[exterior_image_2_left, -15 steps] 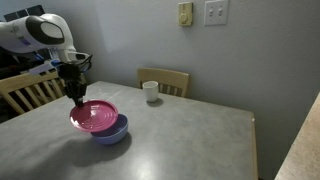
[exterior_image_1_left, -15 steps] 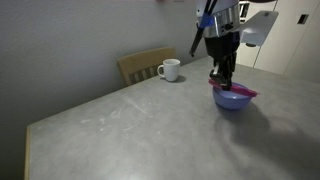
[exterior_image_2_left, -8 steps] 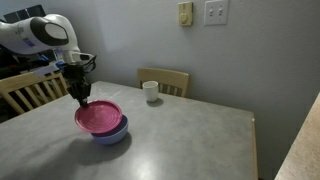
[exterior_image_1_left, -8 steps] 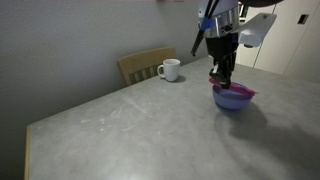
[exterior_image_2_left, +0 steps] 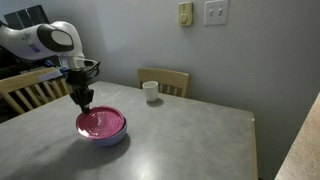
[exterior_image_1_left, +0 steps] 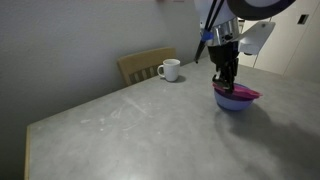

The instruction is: Place the pink plate on top of the blue bowl

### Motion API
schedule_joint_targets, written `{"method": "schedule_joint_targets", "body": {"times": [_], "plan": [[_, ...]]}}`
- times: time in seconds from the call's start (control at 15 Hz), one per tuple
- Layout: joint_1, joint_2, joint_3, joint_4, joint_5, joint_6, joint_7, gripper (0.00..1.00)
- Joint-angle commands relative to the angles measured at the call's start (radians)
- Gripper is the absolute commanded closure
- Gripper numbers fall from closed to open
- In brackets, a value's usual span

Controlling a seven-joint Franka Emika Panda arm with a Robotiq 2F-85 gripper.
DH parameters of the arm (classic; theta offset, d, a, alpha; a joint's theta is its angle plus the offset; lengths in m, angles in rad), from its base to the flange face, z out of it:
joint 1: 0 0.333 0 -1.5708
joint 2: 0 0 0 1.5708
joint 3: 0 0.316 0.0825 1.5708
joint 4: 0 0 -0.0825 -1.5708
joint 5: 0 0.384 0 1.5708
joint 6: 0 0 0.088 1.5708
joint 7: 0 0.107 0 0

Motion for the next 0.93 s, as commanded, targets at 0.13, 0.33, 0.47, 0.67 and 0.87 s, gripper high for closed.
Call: {"method": "schedule_joint_targets", "body": {"times": [0.13, 0.33, 0.47, 0.67, 0.87], "plan": [[-0.001, 0.032, -0.007, 0.038, -0.023, -0.062, 0.001, 0.97], [0.002, 0.045, -0.008, 0.065, -0.028, -0.104, 0.002, 0.97], [0.003, 0.061, -0.007, 0.094, -0.029, -0.136, -0.002, 0.97], [0.016, 0.093, -0.005, 0.159, -0.039, -0.208, 0.006, 0.97], [0.029, 0.106, -0.009, 0.213, -0.059, -0.304, 0.014, 0.97]]}}
